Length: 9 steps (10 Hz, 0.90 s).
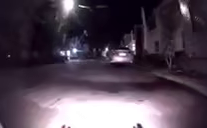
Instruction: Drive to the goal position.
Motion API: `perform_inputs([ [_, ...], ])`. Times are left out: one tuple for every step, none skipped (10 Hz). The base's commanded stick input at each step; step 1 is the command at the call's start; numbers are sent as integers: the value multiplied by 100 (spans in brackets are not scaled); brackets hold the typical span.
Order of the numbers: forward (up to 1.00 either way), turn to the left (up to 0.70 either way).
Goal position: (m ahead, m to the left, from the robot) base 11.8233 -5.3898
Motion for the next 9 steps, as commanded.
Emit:
perform_inputs([
  [60, 0],
  [60, 0],
  [60, 0],
  [60, 0],
  [60, 0],
  [60, 0],
  [60, 0],
  [60, 0],
  [60, 0],
])
